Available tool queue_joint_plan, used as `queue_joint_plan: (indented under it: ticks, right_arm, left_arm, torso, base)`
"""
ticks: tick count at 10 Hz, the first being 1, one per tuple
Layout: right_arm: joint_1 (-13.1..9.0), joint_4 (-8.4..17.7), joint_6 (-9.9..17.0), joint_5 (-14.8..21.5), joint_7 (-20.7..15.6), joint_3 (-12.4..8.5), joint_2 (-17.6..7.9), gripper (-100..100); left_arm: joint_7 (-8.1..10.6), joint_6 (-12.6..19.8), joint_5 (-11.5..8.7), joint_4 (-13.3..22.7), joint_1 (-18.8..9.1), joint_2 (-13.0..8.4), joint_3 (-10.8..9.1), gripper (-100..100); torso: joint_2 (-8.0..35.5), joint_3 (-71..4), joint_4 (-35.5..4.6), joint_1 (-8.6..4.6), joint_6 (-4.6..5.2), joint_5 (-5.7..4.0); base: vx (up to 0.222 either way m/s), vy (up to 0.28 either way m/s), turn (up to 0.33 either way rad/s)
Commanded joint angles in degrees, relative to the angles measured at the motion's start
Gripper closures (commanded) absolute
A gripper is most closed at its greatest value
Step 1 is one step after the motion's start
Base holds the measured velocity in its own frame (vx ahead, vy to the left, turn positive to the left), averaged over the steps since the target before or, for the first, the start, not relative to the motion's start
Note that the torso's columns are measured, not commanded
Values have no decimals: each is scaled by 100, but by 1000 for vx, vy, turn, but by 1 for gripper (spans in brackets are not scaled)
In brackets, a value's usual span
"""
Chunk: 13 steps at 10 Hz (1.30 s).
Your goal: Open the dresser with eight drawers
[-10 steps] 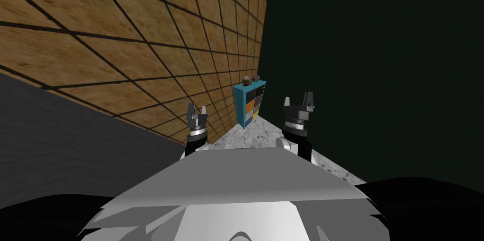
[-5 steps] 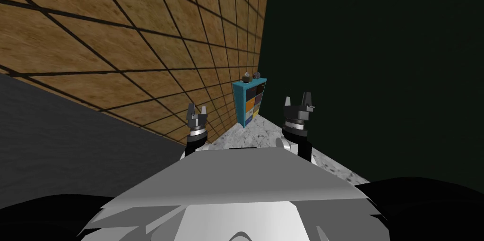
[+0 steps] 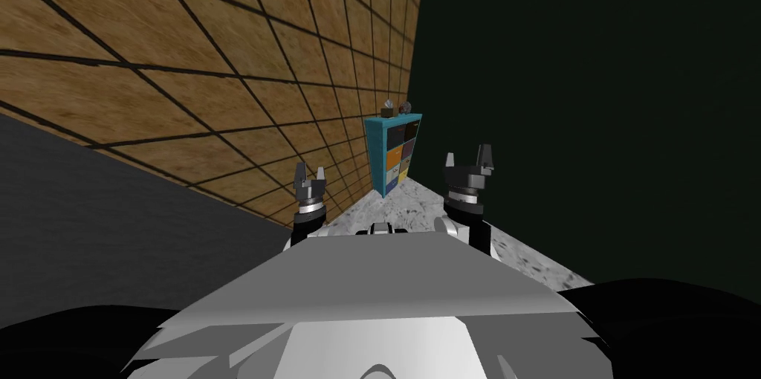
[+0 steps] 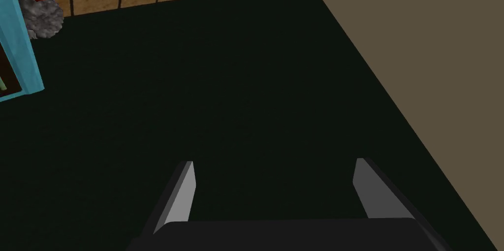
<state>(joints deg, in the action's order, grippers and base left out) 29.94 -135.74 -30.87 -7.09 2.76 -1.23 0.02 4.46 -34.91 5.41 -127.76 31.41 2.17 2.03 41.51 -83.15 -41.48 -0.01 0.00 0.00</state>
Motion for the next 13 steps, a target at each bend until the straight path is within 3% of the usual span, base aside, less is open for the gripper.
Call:
queue_joint_plan:
  ticks: [1,4,12,13]
  right_arm:
    - [27,109,155,-284,102,-36,-416,-100]
    - [70,328,476,-812,297,-104,-805,-100]
    - [134,744,1107,-1999,669,-227,-1166,-100]
    - [146,867,1297,-2202,776,-262,-1231,-100]
  left_arm:
    - [0,0,0,1,0,0,0,0]
    - [0,0,0,1,1,0,0,0]
    - [0,0,0,1,1,0,0,0]
    - [0,0,0,1,1,0,0,0]
  torso:
    - [50,-114,-55,0,0,0]
    - [72,-145,-78,3,0,0]
    - [79,-140,-81,2,0,0]
    - [79,-141,-81,2,1,0]
  base:
    - [39,-5,32]
    - [61,-6,51]
    - [55,-10,36]
    - [63,-10,49]
